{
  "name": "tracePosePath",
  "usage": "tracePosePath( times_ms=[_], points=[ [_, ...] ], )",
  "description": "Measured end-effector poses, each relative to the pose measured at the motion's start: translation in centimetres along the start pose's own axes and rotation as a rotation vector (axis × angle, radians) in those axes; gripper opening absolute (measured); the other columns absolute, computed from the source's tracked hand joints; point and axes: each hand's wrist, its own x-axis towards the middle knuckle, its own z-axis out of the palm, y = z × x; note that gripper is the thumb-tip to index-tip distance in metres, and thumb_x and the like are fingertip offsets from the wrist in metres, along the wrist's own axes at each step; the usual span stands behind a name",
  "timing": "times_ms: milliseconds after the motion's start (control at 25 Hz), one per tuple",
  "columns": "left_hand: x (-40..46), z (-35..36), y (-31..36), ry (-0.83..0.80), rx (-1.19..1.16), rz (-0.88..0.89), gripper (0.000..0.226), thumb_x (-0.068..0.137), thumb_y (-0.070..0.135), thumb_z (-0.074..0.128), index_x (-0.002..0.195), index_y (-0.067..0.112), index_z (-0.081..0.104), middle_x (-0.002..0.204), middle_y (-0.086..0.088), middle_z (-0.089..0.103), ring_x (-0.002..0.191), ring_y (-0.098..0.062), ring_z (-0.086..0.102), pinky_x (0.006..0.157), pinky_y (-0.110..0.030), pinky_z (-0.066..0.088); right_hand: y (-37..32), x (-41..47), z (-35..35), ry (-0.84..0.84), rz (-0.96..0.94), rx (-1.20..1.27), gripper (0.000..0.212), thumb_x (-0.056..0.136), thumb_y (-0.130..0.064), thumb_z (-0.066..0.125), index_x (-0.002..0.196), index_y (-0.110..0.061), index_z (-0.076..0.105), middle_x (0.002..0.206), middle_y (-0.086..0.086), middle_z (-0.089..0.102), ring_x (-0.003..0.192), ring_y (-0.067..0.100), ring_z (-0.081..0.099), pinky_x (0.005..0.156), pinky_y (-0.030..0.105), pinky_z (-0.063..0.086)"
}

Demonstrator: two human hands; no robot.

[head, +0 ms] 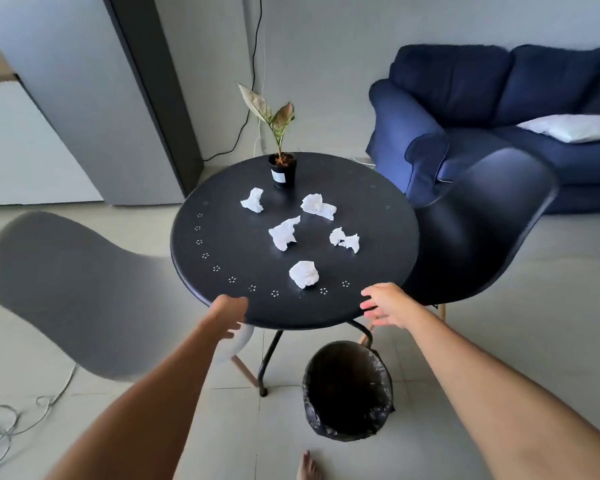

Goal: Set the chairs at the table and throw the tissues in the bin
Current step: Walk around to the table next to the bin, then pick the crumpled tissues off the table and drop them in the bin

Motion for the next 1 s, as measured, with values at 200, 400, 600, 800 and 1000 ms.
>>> tracePosePath(
  times_ms=[200,400,600,800,1000],
  points=[
    [4.9,-2.0,6.8,0.072,0.619,0.292,0.036,0.094,0.029,0.043,0.109,0.003,0.063,0.116,-0.015,0.066,0.097,-0.029,0.062,0.081,-0.03,0.049,-6.5,4.1,-1.0,0.116,-0.109,-0.155,0.033,0.092,-0.017,0.047,0.122,-0.008,0.059,0.092,0.006,0.061,0.084,0.022,0.057,0.085,0.04,0.053],
    [10.2,-3.6,11.4,0.081,1.074,0.692,0.066,0.093,0.035,0.046,0.151,0.025,0.016,0.15,-0.003,0.033,0.133,-0.027,0.042,0.096,-0.043,0.049,-11.1,7.2,-1.1,0.191,-0.395,-0.805,0.061,0.085,-0.013,0.055,0.141,-0.031,0.039,0.137,0.008,0.043,0.114,0.026,0.054,0.095,0.033,0.048],
    [13.8,-2.3,14.7,-0.04,1.364,1.039,0.081,0.092,0.045,0.047,0.15,0.04,-0.009,0.162,0.003,-0.003,0.146,-0.022,0.019,0.094,-0.037,0.053,-12.9,9.5,1.1,0.084,-0.365,-1.346,0.1,0.079,0.009,0.043,0.142,-0.06,0.007,0.161,-0.004,-0.006,0.096,0.026,0.052,0.052,0.026,0.042],
    [16.2,0.3,15.7,-0.209,1.406,1.097,0.071,0.093,0.038,0.048,0.151,0.04,0.007,0.162,0.007,0.004,0.141,-0.024,0.027,0.1,-0.04,0.048,-12.2,11.5,2.5,0.088,-0.275,-1.46,0.101,0.078,0.016,0.041,0.145,-0.055,0.014,0.162,-0.009,-0.004,0.09,0.024,0.053,0.047,0.024,0.033],
    [17.1,1.8,15.4,-0.234,1.424,1.088,0.046,0.091,0.014,0.05,0.136,0.023,0.049,0.137,-0.002,0.046,0.122,-0.027,0.049,0.096,-0.038,0.05,-11.1,12.5,3.2,0.236,-0.291,-1.473,0.072,0.089,0.003,0.044,0.145,-0.04,0.034,0.139,0.001,0.042,0.108,0.029,0.057,0.067,0.029,0.039]
  ],
)
